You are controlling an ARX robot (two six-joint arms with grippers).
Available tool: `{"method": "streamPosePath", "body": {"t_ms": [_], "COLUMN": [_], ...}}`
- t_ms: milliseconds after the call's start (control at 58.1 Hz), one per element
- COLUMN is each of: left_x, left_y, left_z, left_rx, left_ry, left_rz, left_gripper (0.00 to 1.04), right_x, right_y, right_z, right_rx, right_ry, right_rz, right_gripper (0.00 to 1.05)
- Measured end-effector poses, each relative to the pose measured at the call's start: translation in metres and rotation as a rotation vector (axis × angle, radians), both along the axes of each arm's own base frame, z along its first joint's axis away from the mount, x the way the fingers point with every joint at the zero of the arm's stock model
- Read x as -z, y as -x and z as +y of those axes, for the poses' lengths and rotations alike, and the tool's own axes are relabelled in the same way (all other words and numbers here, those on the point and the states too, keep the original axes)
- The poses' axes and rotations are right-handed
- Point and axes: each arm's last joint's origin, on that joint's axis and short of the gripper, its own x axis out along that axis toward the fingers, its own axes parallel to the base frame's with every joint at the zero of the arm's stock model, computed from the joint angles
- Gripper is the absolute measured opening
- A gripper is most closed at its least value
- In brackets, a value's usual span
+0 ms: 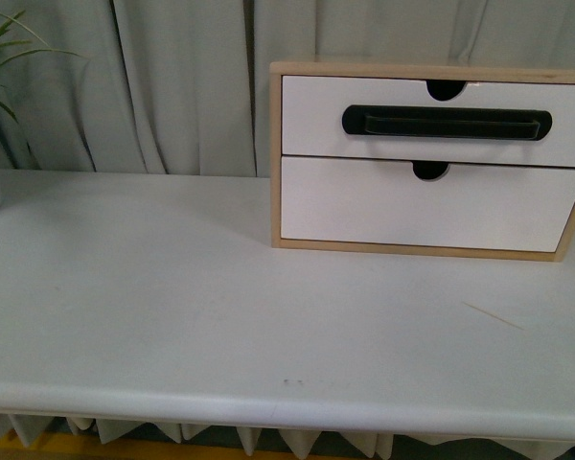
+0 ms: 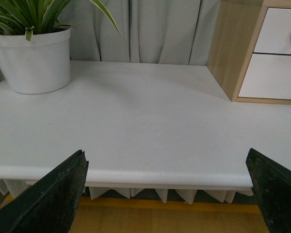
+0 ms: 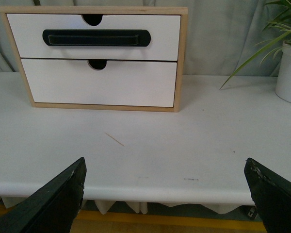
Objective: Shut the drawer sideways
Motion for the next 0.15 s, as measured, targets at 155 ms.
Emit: {"method": "streamPosePath", "body": {"t_ms": [155], "left_x": [0.0000], "left_y": [0.0000], "left_z": [0.0000], "left_rx": [0.000], "left_ry": [0.000], "left_rz": [0.000], "left_gripper": [0.99], "right_x": [0.0000], "right_y": [0.0000], "right_z": [0.0000], "right_rx": [0.000], "right_ry": [0.000], "right_rz": [0.000], "right_gripper": [0.96]}}
